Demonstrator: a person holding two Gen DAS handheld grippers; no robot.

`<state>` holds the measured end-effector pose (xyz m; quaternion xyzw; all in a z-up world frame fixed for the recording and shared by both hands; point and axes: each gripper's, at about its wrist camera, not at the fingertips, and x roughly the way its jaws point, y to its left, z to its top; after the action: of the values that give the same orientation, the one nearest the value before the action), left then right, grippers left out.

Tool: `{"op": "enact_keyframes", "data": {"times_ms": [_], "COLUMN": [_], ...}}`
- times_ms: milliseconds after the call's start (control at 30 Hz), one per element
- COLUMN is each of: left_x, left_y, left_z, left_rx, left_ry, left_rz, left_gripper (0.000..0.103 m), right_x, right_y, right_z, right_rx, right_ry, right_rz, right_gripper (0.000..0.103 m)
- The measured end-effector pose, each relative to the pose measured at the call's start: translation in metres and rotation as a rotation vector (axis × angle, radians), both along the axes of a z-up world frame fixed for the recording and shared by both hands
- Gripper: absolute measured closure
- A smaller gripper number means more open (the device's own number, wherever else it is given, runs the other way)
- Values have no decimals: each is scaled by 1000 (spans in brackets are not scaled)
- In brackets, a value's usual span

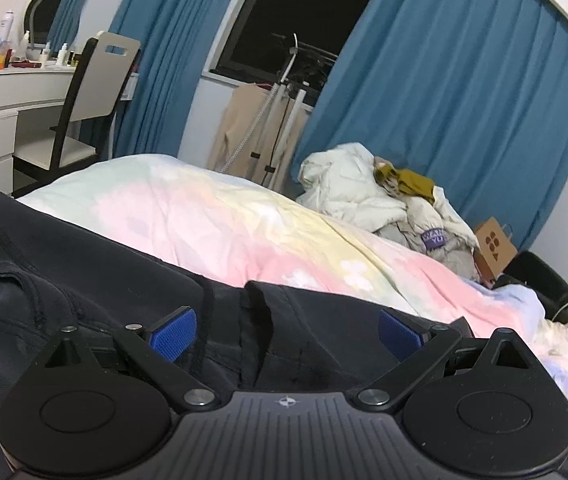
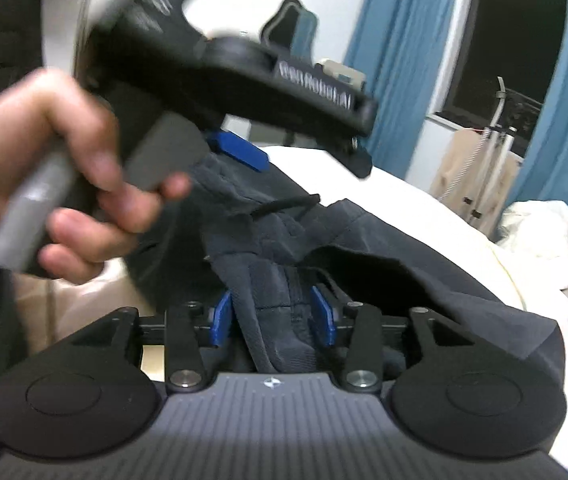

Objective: Fold clothes
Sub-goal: 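Fold the held edge over the pants with the right gripper and release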

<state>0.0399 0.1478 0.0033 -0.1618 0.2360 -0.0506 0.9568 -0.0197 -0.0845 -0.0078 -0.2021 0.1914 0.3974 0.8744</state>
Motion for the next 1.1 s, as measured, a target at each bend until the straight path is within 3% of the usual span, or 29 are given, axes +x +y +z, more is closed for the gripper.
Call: {"op": "enact_keyframes", "data": {"times_ms": [133, 267, 400, 600, 700, 967, 1100], "left_x": [-3, -10, -11, -18, -30, -32, -26], "left_y": [-7, -30, -59, -89, -97, -122, -122], "left_z": [2, 4, -1, -13, -19, -40, -41], "left_rx": [6, 64, 169, 304, 417, 577, 558], "left_ry": [-18, -80, -100, -83, -88, -63, -90], "left_rz": [-29, -155, -258, -350, -384, -373, -322], "left_gripper": [4, 4, 4, 4, 2, 1, 2], "right_x": [-13, -6, 13, 40, 48, 56, 59], "right_y": [-40, -80, -106, -135, -149, -163, -171], "right_z": [20, 30, 20, -1, -4, -5, -5], "right_rx": [81, 206, 213, 236, 279, 379, 419], "right_ry": [36, 106, 200, 252, 281, 326, 358], "right_rz": [-34, -219, -421, -566, -608, -595, -602], "right_gripper": [54, 54, 55, 55, 55, 52, 50]}}
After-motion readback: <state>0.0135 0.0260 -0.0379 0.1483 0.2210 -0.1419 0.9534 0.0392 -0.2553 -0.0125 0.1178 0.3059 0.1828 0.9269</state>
